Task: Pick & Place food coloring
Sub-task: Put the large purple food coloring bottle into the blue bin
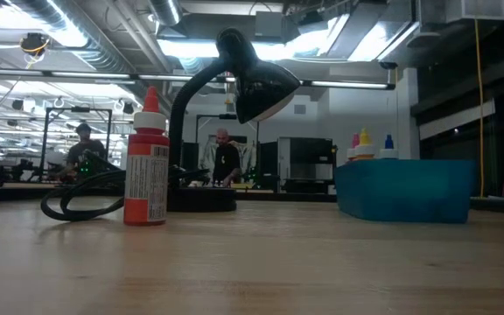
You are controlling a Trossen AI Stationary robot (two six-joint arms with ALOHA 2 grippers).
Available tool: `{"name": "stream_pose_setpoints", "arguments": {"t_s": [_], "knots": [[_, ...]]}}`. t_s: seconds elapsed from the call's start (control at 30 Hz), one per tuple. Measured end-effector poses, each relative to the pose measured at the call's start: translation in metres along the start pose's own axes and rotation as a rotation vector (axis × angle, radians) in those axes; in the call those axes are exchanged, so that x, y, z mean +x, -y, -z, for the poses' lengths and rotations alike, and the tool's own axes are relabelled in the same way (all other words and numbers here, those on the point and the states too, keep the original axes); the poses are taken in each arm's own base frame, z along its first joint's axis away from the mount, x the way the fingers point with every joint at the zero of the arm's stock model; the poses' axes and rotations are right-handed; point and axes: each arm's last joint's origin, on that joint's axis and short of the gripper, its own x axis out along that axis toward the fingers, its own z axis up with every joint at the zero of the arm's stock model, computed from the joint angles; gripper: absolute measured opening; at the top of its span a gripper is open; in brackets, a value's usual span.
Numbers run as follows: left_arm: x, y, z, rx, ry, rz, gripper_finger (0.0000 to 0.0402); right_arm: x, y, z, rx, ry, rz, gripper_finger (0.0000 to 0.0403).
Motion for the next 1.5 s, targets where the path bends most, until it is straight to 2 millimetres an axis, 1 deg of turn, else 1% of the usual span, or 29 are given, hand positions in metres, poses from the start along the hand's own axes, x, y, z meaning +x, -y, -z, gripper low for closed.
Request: {"name": "stream_pose_setpoints", "arguments": {"t_s": [0.13,0.43,0.5,0.6,0.73,0.87,1.0,1.1,1.27,1.5], "knots": [[0.0,0.0,0.0,0.0,-0.007,0.013,0.0121,0.0,0.0,0.001,0.001,-0.005,0.0,0.0219],[-0.001,0.001,0.001,-0.011,-0.007,0.016,0.0121,-0.001,-0.002,0.001,0.0,-0.009,0.002,0.0123],[-0.001,0.001,0.001,-0.026,-0.011,0.017,0.0134,-0.003,-0.003,0.001,-0.001,-0.009,0.007,0.0121],[0.0,-0.002,0.003,-0.104,-0.03,-0.02,0.0161,-0.006,-0.006,0.002,-0.013,-0.014,0.046,0.0121],[-0.002,-0.01,0.016,-0.147,-0.112,-0.129,0.0206,-0.013,-0.009,0.01,-0.024,-0.055,0.2,0.0124],[-0.011,-0.015,0.034,-0.147,-0.181,-0.275,0.0253,-0.018,-0.004,0.025,0.015,-0.141,0.312,0.0127],[-0.022,-0.012,0.048,-0.118,-0.174,-0.374,0.0283,-0.026,0.006,0.044,0.039,-0.216,0.464,0.0123],[-0.026,-0.003,0.056,-0.079,-0.153,-0.373,0.0291,-0.032,0.016,0.06,0.04,-0.236,0.566,0.0125],[-0.035,0.005,0.06,-0.056,-0.108,-0.37,0.0289,-0.04,0.031,0.081,0.03,-0.25,0.677,0.0126],[-0.047,0.016,0.066,-0.035,0.003,-0.394,0.029,-0.04,0.063,0.113,0.03,-0.317,0.793,0.0126]]}}
